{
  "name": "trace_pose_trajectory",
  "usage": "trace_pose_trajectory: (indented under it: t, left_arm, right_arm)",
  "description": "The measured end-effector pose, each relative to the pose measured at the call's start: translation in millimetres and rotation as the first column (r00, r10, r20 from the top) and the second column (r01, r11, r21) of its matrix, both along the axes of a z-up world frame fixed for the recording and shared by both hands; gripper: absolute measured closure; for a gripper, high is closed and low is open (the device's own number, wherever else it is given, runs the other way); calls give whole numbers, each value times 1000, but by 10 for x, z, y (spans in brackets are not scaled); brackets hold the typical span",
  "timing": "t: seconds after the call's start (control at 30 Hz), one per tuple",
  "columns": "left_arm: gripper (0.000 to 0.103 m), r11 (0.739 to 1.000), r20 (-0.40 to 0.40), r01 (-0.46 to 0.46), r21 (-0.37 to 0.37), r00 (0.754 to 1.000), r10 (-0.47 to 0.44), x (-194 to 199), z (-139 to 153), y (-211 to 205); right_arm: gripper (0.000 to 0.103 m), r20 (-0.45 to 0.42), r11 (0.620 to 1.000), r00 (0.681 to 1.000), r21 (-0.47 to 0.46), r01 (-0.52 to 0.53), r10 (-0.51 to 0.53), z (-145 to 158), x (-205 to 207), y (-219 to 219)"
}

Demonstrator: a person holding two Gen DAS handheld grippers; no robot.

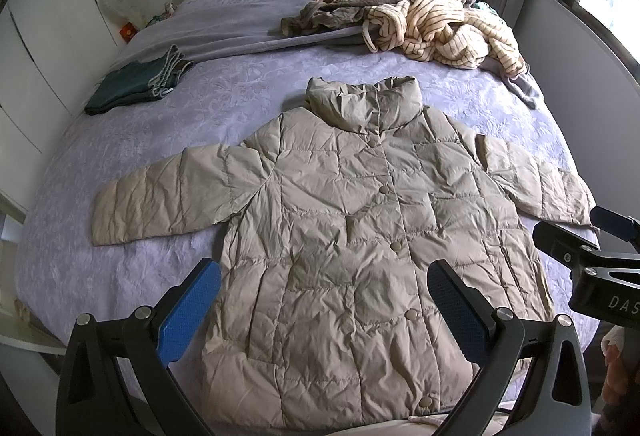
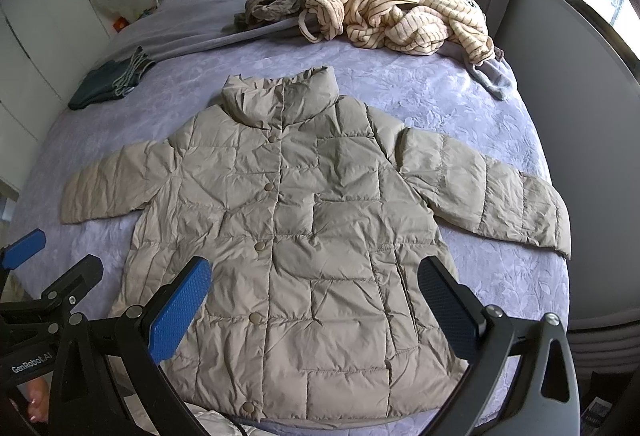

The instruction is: Fold large clothes

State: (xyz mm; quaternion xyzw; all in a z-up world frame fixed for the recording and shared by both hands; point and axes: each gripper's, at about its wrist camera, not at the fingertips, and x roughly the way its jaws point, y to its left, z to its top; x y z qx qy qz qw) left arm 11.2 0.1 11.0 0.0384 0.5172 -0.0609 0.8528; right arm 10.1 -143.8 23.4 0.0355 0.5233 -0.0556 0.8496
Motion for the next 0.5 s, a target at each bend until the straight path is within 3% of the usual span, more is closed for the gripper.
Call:
trace_pose_trajectory:
  t: [0.5]
  left_arm:
    - [0,1000,-24,-2,-18,1000,2,-41,-116,154]
  right_arm:
    - [0,-18,1000,1000,1,11,-11,-25,-36,52]
